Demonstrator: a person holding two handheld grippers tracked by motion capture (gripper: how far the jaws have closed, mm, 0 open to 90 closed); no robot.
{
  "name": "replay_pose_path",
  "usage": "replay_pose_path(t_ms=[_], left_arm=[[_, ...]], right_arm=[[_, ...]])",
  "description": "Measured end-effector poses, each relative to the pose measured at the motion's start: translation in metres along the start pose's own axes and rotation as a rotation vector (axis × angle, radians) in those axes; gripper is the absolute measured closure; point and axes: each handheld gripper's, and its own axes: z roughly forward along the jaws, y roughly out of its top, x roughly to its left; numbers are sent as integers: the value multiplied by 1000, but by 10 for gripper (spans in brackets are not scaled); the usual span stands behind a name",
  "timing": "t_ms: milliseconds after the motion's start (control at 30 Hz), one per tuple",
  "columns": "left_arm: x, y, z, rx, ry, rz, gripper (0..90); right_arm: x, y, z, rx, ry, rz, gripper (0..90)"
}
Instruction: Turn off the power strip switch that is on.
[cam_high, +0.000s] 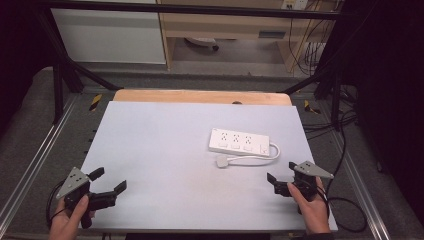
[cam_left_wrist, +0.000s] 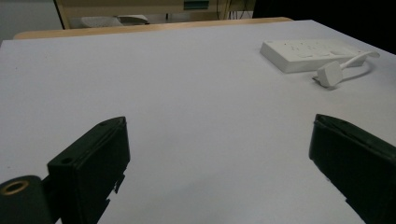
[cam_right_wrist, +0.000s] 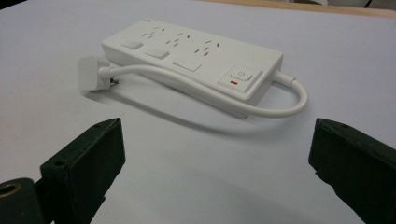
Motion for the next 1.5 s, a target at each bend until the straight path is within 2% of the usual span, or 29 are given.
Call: replay_pose_path(t_ms=[367,533,833,933,1500], left_arm=[[0,0,0,4,0,4,51],[-1,0,1,6,1,2,51],[-1,-1,2,12,3,1,51],[-1,-1,2,13,4,1,51],[-1,-2,3,19,5,0,51]], right_arm=[[1,7,-7,-33,-10,-1,37],[4,11,-10,-48,-5,16,34],[11,29,-14,-57,-7,25,28],[13,34,-12,-51,6,15,28],[14,54,0,-43,39,34,30]])
